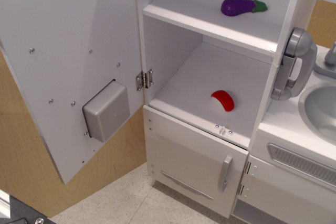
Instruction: Close fridge
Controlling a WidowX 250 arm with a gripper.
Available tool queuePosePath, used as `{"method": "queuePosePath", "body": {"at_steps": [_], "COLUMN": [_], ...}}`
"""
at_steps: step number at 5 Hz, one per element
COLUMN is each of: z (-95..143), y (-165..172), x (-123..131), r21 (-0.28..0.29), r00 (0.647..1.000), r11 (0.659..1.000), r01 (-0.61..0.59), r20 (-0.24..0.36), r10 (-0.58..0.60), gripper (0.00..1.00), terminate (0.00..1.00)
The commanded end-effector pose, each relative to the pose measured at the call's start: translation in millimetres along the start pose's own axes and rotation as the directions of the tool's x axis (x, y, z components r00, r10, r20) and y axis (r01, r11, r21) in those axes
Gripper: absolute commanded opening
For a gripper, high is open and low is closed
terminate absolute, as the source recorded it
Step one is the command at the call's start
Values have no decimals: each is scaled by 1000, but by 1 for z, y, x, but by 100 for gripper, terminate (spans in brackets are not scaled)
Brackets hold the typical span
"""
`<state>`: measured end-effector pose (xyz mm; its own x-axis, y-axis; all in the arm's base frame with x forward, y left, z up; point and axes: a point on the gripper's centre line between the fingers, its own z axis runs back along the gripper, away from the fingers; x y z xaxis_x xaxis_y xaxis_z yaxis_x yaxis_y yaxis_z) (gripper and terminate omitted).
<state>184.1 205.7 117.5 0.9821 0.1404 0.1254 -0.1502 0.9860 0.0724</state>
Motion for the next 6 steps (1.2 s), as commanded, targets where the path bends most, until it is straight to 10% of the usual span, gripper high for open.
{"method": "queuePosePath", "body": {"at_steps": [1,4,6], "z": [5,9,-5], "y": [-45,-112,-82], "x": [-28,-9,39], "r21": [-4,-47,49], "r00": [951,958,982], "r11": [951,957,981], "r01": [310,287,188], "r20": [-16,21,22], "r10": [-310,-287,-189], "gripper": [100,100,100], "terminate": [0,0,0]}}
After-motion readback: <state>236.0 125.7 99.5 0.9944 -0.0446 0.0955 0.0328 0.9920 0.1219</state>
